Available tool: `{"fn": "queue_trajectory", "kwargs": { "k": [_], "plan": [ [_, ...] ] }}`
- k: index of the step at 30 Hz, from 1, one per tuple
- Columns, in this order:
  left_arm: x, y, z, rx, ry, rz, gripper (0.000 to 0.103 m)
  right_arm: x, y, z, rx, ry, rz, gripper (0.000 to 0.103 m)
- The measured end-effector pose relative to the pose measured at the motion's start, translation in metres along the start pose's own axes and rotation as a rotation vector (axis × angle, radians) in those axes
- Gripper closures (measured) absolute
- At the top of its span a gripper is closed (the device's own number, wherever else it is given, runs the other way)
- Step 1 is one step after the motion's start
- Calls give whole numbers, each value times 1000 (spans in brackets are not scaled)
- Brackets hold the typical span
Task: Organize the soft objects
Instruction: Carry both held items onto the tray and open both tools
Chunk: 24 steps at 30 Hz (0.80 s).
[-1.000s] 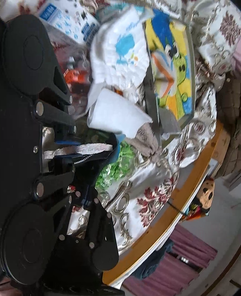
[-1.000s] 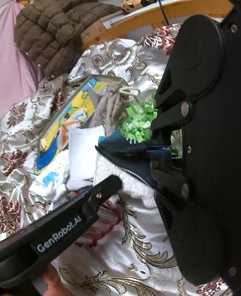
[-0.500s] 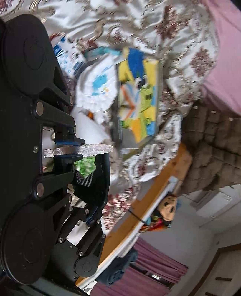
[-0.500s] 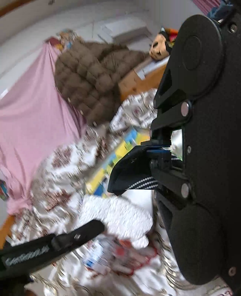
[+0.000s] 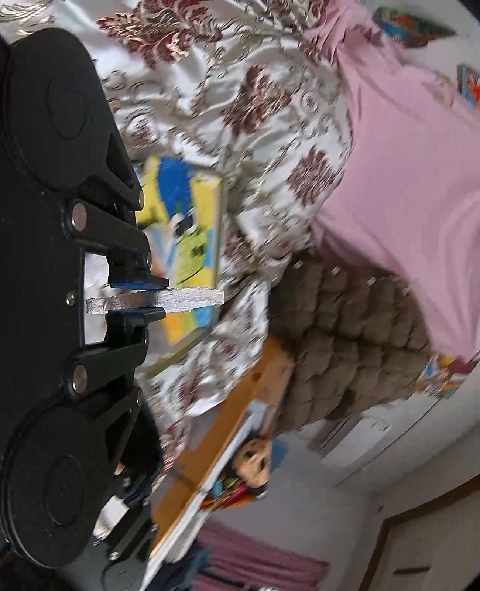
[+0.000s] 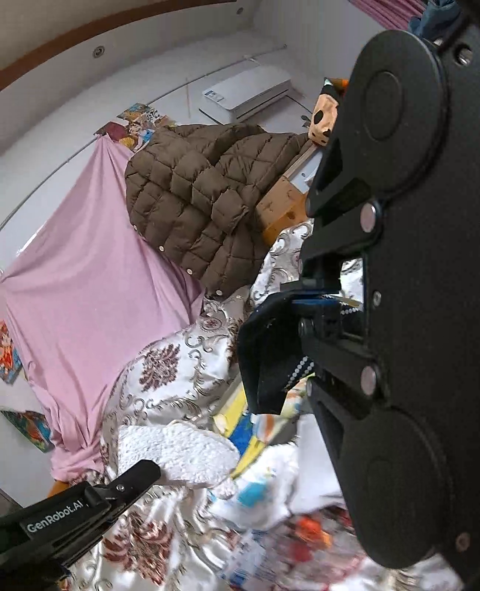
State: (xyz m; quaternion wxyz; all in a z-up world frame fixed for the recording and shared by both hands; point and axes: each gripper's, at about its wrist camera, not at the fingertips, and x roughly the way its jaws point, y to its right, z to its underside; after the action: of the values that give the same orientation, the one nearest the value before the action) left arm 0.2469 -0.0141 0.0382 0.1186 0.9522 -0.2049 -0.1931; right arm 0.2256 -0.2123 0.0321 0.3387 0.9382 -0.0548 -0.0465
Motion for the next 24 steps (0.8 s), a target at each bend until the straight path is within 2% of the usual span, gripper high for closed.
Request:
{"fn": "queue_trajectory", "kwargs": {
  "k": [3, 8, 15, 20, 24],
  "plan": [
    [15, -11, -8, -28, 45, -46, 93, 16, -2, -6, 52, 12, 23, 103],
    [46, -28, -17, -21, 72, -81, 93, 51, -4, -14, 174, 19, 20, 103],
    [90, -48, -25, -18, 94, -69, 93, 101, -6, -9, 348, -39, -19, 103],
    [111, -74, -22, -75, 105, -70, 93, 135, -9, -11, 448, -88, -46, 103],
    [128, -94, -12, -110, 81, -72, 93, 157, -19, -7, 490, -137, -71, 103]
  ]
}}
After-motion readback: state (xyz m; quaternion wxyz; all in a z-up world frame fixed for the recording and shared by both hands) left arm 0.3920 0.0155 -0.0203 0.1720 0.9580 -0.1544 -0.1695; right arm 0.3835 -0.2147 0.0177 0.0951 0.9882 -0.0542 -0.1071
